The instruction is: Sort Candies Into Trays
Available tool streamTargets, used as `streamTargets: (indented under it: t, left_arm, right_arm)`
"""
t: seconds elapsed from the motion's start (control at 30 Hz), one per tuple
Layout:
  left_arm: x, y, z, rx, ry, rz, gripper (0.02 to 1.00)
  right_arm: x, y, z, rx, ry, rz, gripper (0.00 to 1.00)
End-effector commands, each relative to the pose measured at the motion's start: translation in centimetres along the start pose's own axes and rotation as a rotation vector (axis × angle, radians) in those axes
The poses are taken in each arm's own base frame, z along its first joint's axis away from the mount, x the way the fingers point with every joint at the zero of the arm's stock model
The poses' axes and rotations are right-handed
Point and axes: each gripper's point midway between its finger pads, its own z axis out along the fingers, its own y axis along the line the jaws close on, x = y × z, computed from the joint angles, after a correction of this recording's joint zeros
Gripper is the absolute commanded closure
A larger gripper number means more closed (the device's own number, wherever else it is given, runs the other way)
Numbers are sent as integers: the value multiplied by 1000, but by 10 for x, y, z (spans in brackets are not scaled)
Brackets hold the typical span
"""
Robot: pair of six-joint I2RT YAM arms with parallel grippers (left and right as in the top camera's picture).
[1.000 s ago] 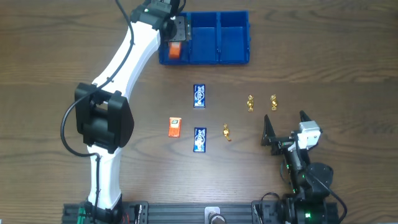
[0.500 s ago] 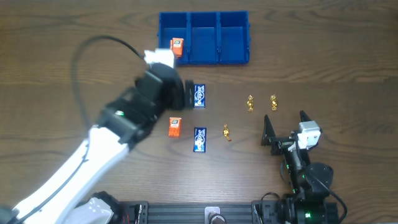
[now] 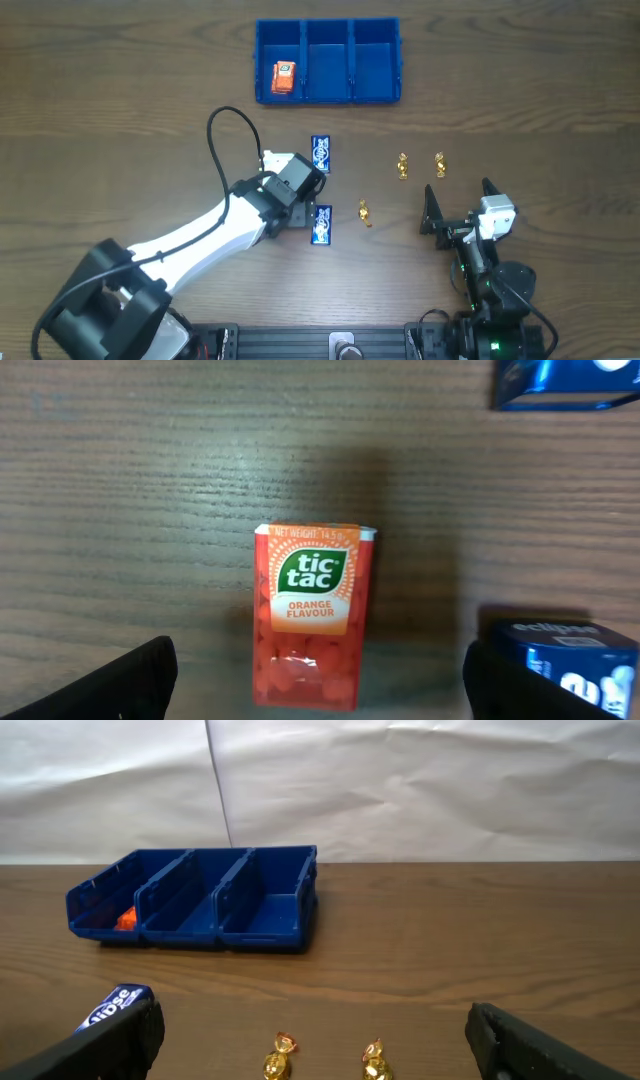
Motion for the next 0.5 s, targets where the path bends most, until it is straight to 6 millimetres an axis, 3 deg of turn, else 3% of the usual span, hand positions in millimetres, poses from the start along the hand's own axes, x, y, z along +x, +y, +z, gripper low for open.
streamTargets:
  t: [0.03, 0.17, 0.33, 0.5]
  left_arm:
    - [5, 8, 13, -39, 34, -45, 106]
    - [10, 11, 22, -57, 61, -51, 123]
    - [9, 9, 27, -55, 59, -52, 237]
    - [9, 8, 30, -53, 59, -52, 505]
  right_arm:
    - [2, 0, 0, 2, 2, -9, 3]
    - [2, 0, 0, 2, 2, -9, 3]
    - [2, 0, 0, 2, 2, -9, 3]
    - [2, 0, 0, 2, 2, -9, 3]
